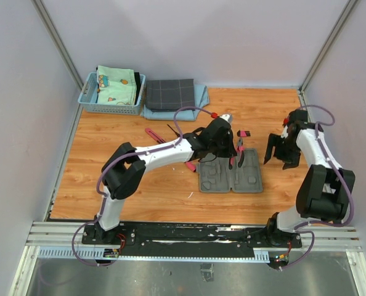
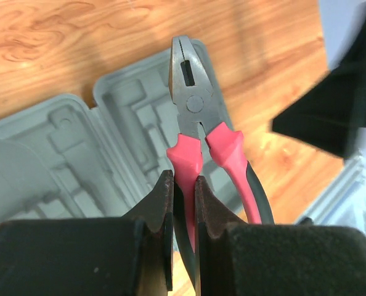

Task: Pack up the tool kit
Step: Place the pliers in the toolbox.

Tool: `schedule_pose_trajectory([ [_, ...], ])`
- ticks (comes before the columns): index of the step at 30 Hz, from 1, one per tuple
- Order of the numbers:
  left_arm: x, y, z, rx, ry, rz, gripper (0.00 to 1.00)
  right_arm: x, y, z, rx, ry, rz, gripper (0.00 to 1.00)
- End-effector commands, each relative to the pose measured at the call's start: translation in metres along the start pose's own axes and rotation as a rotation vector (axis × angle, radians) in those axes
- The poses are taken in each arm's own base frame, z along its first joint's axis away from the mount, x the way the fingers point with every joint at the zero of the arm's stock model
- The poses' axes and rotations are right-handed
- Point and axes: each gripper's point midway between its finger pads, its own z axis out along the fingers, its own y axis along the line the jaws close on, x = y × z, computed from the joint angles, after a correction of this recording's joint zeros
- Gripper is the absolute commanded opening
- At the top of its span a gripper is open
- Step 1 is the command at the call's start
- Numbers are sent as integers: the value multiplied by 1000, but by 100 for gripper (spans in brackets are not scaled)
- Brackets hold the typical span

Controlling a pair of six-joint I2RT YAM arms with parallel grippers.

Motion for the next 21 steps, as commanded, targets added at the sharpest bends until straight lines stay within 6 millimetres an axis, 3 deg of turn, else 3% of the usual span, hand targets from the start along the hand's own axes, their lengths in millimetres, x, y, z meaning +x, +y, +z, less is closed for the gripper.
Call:
schedule_pose_trajectory([
  [1, -8, 10, 11, -134, -71, 72, 0, -28, -4, -57, 69, -133, 17, 77],
  [5, 1, 10, 21, -180, -78, 74, 0, -33, -6, -77, 81, -150, 20, 77],
  [14, 15, -20, 44, -185, -97, 69, 0, -23, -18, -96, 87, -199, 63, 77],
  [21, 27, -23, 57, -214, -110, 80, 0, -23, -29, -113, 69, -264, 108, 78],
])
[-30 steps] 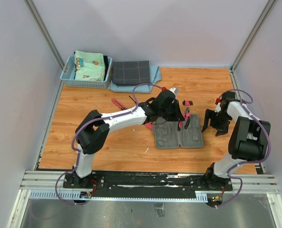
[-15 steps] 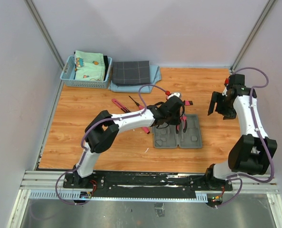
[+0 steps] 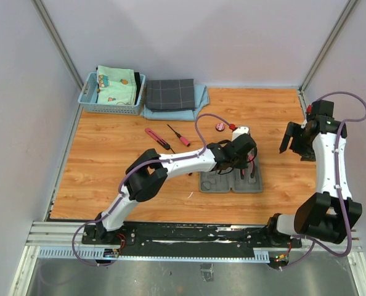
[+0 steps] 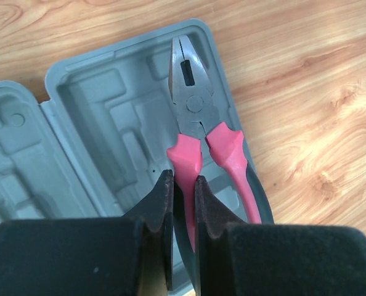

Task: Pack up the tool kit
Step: Place the pliers in the toolbox.

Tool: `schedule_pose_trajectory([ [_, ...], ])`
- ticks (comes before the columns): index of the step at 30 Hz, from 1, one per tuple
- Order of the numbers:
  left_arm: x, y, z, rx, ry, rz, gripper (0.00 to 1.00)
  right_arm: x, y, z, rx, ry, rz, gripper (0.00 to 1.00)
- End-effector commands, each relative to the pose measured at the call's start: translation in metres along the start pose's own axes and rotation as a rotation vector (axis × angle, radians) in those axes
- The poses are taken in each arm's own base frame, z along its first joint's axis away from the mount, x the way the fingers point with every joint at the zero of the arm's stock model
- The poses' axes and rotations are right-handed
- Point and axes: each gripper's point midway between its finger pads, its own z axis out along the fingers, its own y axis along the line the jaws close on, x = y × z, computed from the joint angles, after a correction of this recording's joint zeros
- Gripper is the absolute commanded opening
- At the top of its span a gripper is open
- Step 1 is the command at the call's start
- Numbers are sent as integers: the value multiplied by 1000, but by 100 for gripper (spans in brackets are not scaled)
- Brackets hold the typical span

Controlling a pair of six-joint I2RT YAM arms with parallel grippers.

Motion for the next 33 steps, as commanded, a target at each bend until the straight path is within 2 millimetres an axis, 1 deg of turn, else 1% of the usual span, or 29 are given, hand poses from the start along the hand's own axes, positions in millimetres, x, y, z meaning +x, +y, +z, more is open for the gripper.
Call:
schedule_pose_trajectory([
  [1, -12, -16, 5, -5, -77, -29, 0, 4, -8, -12, 0, -13, 27, 78],
  [8, 5, -21, 15, -29, -75, -44, 0, 1, -8, -21, -17, -31, 28, 78],
  [11, 7, -21, 21, -35, -85, -64, 0, 0, -9, -22, -23, -35, 24, 78],
  [19, 12, -38, 28, -14, -102, -62, 0, 2, -10, -21, -32, -25, 19, 78],
  [22, 16, -36, 31, -24, -104, -51, 0, -1, -10, -21, -37, -31, 19, 78],
  [27, 26, -28, 36, -51, -91, -25, 1, -7, -8, -22, -58, -38, 15, 78],
  [28, 28, -26, 37, -53, -86, -20, 5, -8, -7, -22, -62, -38, 15, 78],
  [29, 30, -25, 37, -56, -83, -15, 11, -10, -7, -23, -65, -41, 14, 78],
  [30, 32, -24, 38, -58, -79, -10, 18, -10, -6, -23, -69, -41, 14, 78],
  [31, 33, -23, 38, -57, -76, -3, 30, -10, -5, -23, -71, -39, 13, 78],
  [32, 33, -23, 38, -52, -72, 6, 38, -10, -5, -23, -74, -41, 12, 78],
  [33, 33, -24, 38, -49, -71, 10, 42, -10, -5, -23, -75, -38, 12, 78],
])
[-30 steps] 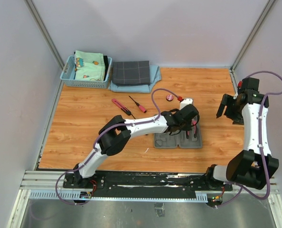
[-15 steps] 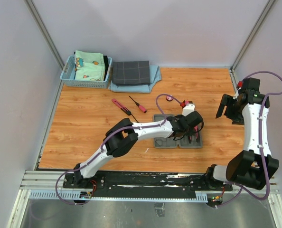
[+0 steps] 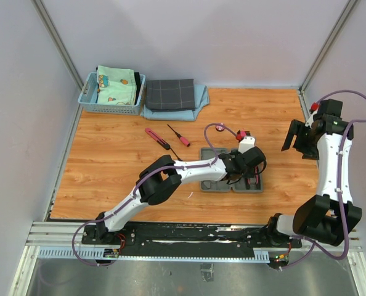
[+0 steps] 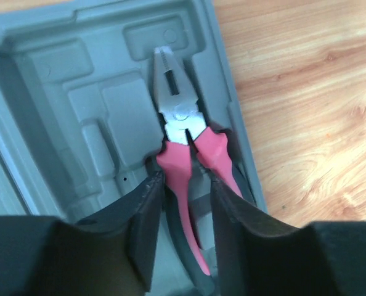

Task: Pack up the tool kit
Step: Place the pliers in the toolbox.

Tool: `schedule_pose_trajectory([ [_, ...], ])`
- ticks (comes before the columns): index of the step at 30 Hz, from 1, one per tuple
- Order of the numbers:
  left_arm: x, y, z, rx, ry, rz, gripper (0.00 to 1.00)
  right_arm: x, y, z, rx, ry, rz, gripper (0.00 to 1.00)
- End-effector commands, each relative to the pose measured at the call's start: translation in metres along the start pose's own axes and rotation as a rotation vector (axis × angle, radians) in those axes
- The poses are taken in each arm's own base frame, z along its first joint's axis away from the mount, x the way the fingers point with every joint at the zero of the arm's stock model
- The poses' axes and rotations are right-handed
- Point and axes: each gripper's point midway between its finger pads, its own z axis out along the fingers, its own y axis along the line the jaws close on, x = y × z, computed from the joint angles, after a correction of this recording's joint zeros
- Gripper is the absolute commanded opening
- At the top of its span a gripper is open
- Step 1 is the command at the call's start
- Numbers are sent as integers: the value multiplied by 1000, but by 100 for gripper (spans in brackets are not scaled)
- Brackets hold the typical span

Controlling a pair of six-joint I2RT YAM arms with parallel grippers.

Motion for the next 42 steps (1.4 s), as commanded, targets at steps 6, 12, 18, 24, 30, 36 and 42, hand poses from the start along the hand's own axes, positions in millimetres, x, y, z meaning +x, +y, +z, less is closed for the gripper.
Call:
schedule_pose_trajectory([
  [6, -16, -17, -8, 49, -58, 34, 55, -1, 3, -3, -41, 4, -3, 78],
  [12, -55, -30, -38, 93, -149, 83, 55, 6, 12, -3, -100, 7, -27, 77],
  [18, -111, -22, -77, 124, -249, 94, 55, 10, 21, -5, -150, 7, -46, 76],
  [24, -177, 16, -120, 139, -352, 23, 54, 28, 34, 13, -178, 93, -85, 60],
  [30, -209, 62, -142, 98, -420, 19, 53, 63, 50, 36, -146, 179, -120, 41],
  [36, -203, 82, -147, 89, -408, 4, 51, 95, 63, 69, -107, 238, -140, 33],
  [42, -203, 90, -148, 95, -394, -5, 51, 103, 65, 88, -82, 249, -119, 23],
])
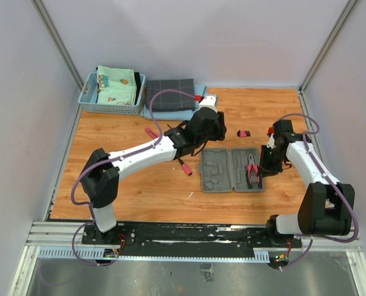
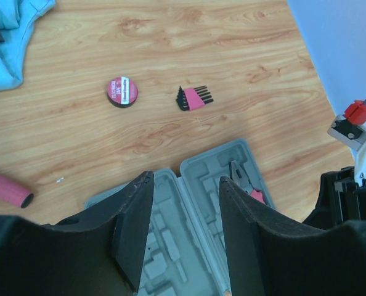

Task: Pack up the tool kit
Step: Pick up the screwdriver from the center of the board.

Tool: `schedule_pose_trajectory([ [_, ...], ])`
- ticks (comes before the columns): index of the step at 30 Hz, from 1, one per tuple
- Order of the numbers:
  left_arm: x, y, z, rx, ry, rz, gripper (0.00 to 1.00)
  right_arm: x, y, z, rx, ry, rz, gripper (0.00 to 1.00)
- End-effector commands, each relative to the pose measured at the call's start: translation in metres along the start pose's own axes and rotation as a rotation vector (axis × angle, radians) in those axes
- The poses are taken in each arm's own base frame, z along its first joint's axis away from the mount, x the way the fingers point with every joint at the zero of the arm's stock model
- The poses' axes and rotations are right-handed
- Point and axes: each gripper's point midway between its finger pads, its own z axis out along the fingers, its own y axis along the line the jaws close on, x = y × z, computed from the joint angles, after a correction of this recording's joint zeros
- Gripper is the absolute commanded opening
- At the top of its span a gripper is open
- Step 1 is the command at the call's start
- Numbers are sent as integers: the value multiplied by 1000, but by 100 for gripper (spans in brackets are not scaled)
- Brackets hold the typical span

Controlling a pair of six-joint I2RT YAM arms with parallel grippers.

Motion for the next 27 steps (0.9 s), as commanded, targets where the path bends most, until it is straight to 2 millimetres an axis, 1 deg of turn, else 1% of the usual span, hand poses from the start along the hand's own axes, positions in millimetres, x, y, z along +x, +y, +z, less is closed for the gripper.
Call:
schedule_pose_trajectory([
  [1, -24, -1, -10, 31, -48, -22, 51, -10, -2, 12, 38, -41, 43, 23],
  [8, -21, 7, -13, 28, -31, -25, 50, -8, 6, 31, 43, -8, 40, 20],
  [11, -21, 11, -14, 24, -27, -27, 50, -6, 6, 36, 56, 0, 45, 19],
  [16, -21, 15, -17, 22, -22, -28, 49, -8, 1, 35, 84, -4, 50, 19],
  [21, -19, 16, -16, 22, -18, -31, 49, -11, -1, 28, 102, -18, 45, 19],
  [24, -20, 15, -16, 28, -19, -33, 49, -12, -4, 25, 125, -15, 37, 20],
  [27, -20, 14, -15, 32, -19, -34, 49, -9, -8, 27, 138, 10, 25, 24],
])
